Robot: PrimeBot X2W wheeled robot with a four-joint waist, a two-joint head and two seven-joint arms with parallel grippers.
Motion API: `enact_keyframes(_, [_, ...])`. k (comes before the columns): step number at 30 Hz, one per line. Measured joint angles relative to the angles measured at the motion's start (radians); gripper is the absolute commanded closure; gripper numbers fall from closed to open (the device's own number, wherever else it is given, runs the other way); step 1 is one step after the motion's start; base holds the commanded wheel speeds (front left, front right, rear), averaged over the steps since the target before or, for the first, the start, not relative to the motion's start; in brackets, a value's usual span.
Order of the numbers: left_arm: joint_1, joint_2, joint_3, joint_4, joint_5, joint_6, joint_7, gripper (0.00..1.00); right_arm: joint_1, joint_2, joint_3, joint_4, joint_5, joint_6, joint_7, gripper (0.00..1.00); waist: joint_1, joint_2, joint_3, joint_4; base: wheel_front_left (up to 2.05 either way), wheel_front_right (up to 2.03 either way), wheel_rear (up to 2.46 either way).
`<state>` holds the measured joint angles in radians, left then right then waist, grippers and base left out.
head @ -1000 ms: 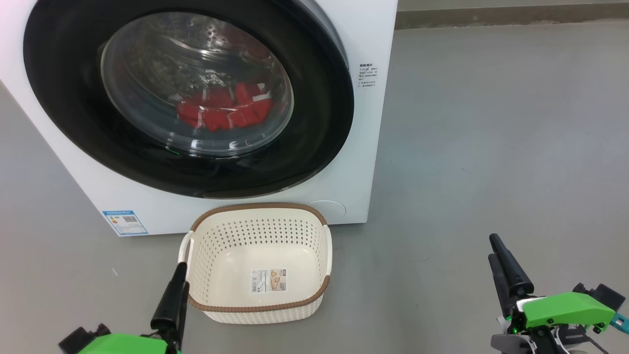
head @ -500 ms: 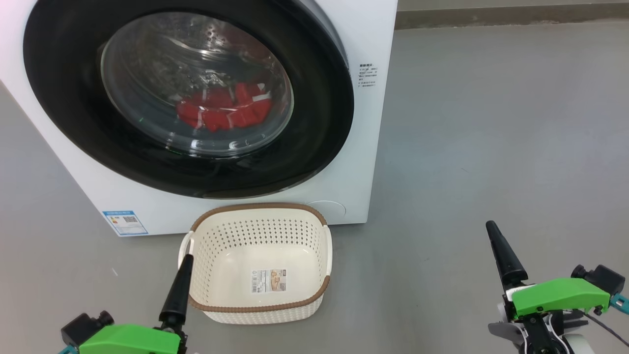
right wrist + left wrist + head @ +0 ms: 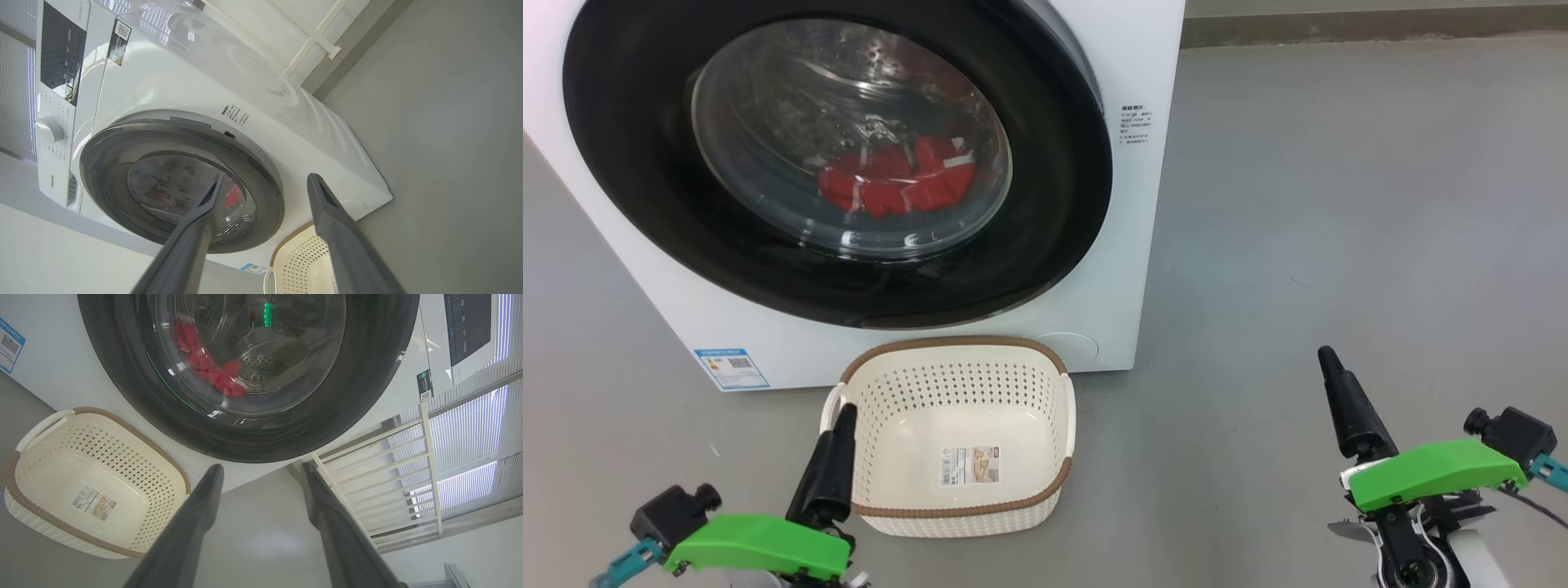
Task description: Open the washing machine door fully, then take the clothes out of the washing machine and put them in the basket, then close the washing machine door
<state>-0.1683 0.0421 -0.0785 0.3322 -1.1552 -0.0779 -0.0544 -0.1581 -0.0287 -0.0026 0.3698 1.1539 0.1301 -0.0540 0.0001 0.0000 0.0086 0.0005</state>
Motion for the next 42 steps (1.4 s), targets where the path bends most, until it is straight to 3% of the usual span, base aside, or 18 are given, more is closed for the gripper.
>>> enact_keyframes(22, [-0.064, 0.015, -0.058, 0.018, 0.331, 0.079, -0.062, 0.0, -0.049, -0.004, -0.029, -0.039, -0.436, 0.0, -0.062, 0.0, 0.0, 0.0, 0.01, -0.011, 0.0, 0.0, 0.0])
enact_keyframes(42, [-0.125, 0.035, -0.119, 0.039, 0.582, 0.123, -0.116, 0.0, -0.093, -0.008, -0.049, -0.058, -0.722, 0.0, -0.119, 0.0, 0.0, 0.0, 0.021, -0.014, 0.0, 0.0, 0.0])
